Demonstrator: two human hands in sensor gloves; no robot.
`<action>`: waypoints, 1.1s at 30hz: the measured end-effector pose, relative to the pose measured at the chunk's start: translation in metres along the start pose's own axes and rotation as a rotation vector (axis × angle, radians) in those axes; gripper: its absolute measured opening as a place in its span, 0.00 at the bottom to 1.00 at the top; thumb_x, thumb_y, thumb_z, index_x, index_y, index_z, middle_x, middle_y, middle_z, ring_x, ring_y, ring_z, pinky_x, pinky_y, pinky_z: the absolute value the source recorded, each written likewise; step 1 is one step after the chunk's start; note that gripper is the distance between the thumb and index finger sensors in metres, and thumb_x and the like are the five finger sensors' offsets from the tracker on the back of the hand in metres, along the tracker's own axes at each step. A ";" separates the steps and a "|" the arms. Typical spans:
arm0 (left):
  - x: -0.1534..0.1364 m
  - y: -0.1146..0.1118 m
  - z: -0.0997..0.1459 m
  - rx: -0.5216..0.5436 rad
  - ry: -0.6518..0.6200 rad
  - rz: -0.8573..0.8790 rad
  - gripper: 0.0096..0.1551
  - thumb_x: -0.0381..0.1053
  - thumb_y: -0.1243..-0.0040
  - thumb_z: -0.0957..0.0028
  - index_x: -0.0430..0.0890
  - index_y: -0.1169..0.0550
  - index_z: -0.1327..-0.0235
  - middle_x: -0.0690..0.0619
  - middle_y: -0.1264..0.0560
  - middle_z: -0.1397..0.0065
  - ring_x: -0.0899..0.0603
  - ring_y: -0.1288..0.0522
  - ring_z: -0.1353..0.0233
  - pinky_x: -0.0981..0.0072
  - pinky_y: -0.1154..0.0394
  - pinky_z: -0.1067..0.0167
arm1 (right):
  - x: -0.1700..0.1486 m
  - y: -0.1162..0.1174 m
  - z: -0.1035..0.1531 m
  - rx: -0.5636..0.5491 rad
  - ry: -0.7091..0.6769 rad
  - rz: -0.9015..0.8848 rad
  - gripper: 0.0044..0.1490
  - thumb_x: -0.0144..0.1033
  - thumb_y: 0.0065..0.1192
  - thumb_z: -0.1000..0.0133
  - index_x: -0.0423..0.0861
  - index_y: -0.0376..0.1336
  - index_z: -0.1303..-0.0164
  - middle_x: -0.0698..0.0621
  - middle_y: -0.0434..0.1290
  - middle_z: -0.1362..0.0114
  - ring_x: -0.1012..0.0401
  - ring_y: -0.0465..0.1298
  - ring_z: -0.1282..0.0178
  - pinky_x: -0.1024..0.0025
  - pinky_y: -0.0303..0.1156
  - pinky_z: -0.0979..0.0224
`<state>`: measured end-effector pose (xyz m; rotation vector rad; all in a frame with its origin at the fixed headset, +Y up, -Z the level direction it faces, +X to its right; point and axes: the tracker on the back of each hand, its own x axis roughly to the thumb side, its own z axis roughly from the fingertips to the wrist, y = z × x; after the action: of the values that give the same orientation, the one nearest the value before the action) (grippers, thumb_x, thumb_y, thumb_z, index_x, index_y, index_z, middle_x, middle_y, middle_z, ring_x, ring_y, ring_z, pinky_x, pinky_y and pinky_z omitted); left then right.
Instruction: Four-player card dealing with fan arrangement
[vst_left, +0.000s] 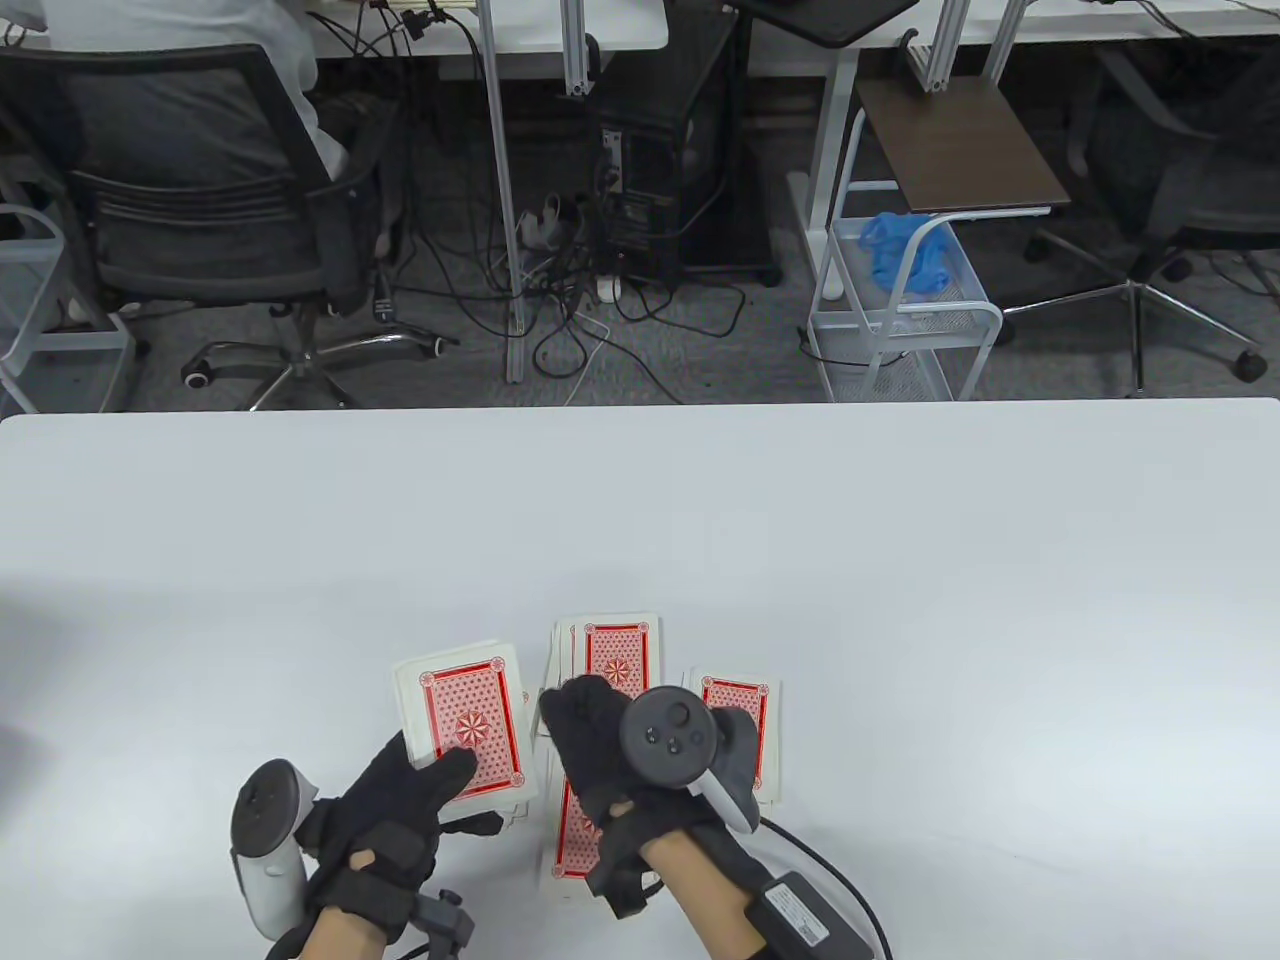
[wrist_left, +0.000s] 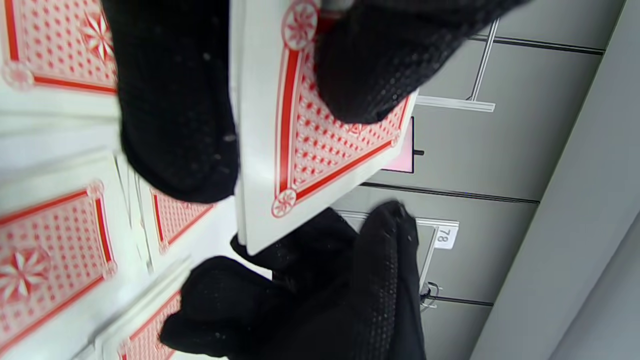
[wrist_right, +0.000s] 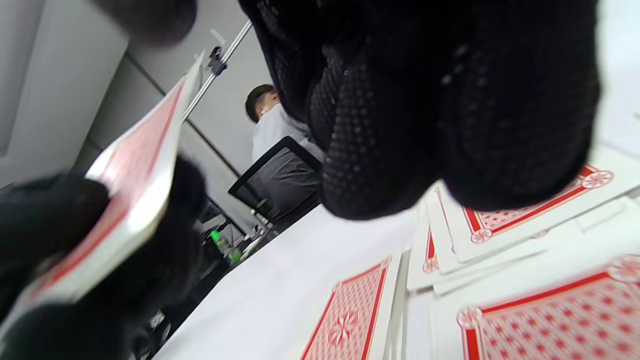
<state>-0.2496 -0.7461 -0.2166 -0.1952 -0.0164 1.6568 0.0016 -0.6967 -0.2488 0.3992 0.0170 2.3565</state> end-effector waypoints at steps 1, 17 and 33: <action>0.001 -0.003 0.001 -0.007 -0.005 -0.009 0.27 0.50 0.26 0.48 0.49 0.20 0.34 0.53 0.11 0.37 0.42 0.06 0.46 0.61 0.06 0.59 | 0.001 0.001 0.005 0.004 -0.011 0.017 0.47 0.62 0.59 0.38 0.33 0.64 0.26 0.40 0.77 0.38 0.50 0.88 0.59 0.51 0.87 0.62; -0.022 -0.019 -0.005 -0.208 0.056 0.274 0.29 0.51 0.32 0.43 0.49 0.25 0.28 0.51 0.16 0.30 0.38 0.10 0.40 0.57 0.09 0.51 | -0.019 0.003 0.016 -0.074 -0.128 -0.310 0.26 0.43 0.60 0.37 0.39 0.70 0.38 0.48 0.81 0.46 0.50 0.85 0.51 0.45 0.82 0.48; -0.009 0.001 -0.001 -0.016 0.007 0.119 0.28 0.50 0.36 0.41 0.48 0.26 0.28 0.50 0.16 0.30 0.37 0.10 0.40 0.57 0.09 0.51 | -0.132 -0.054 0.025 -0.053 0.375 0.174 0.25 0.43 0.62 0.35 0.36 0.74 0.44 0.25 0.59 0.20 0.26 0.57 0.25 0.21 0.55 0.31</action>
<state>-0.2499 -0.7550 -0.2167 -0.2174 -0.0127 1.7752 0.1356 -0.7489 -0.2690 -0.0746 0.1003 2.5652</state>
